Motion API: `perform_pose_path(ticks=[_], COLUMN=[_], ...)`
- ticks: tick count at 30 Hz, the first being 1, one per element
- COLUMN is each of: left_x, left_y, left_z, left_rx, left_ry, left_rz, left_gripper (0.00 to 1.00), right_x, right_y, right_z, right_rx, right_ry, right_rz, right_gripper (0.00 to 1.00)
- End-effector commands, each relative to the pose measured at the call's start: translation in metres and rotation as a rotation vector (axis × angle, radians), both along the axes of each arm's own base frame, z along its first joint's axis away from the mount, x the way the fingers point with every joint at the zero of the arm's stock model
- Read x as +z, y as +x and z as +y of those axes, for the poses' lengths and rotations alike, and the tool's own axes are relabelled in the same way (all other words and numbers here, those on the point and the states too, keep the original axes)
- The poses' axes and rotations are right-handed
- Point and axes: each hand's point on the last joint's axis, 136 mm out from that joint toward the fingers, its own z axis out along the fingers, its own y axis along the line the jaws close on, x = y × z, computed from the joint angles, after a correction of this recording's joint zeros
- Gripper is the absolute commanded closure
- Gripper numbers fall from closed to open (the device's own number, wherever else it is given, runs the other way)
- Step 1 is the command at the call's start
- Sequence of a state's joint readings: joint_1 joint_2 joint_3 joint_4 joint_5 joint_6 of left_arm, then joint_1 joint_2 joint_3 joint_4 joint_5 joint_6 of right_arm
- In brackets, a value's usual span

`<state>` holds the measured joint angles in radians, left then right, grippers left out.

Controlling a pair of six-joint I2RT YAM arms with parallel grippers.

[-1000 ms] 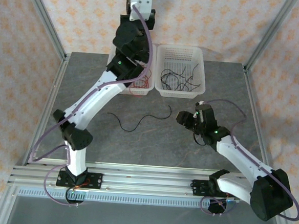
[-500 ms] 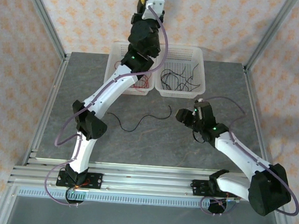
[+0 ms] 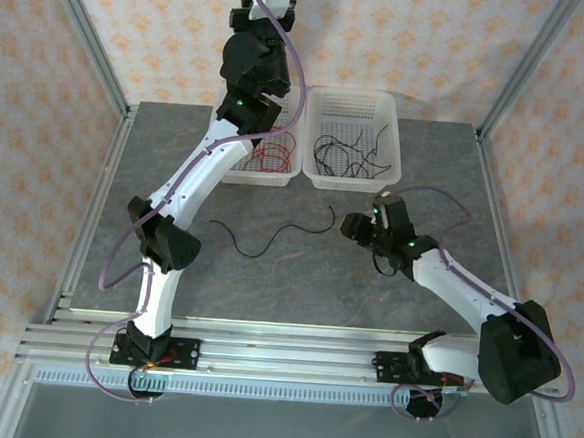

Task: Untangle the cables

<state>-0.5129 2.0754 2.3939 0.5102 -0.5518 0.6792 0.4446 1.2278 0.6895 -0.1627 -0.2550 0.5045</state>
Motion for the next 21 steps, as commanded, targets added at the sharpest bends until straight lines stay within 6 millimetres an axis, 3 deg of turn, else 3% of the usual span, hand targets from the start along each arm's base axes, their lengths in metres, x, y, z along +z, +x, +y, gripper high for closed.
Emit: perform_pose_path(ticks=[1,4,9,15,21], left_x=[-0.019,-0.055,-0.132,-0.209,-0.298], left_y=[0.025,0.049,0.086,0.092,0.116], left_z=[0.006,0.010,0.021,0.022,0.011], left_rx=[-0.009,-0.018,-0.019,-0.074,-0.100], left_ry=[0.013,0.014,-0.045,-0.114,-0.147], left_rz=[-0.055,-0.063,0.021,0.162,0.536], left_gripper=[1.00,1.00,1.00,1.00,1.00], right_x=[0.008,0.002,-0.010,-0.021,-0.022], right_y=[0.009,0.009,0.009,0.012,0.013], right_z=[0.003,0.003,0.004,0.009,0.019], right_rx=[0.001,0.001,0.001,0.020,0.046], right_ry=[-0.007,-0.010,-0.013,-0.024,-0.021], right_rz=[-0.041,-0.029,-0.005,0.027,0.038], right_gripper=[0.41,0.41,0.41,0.41,0.41])
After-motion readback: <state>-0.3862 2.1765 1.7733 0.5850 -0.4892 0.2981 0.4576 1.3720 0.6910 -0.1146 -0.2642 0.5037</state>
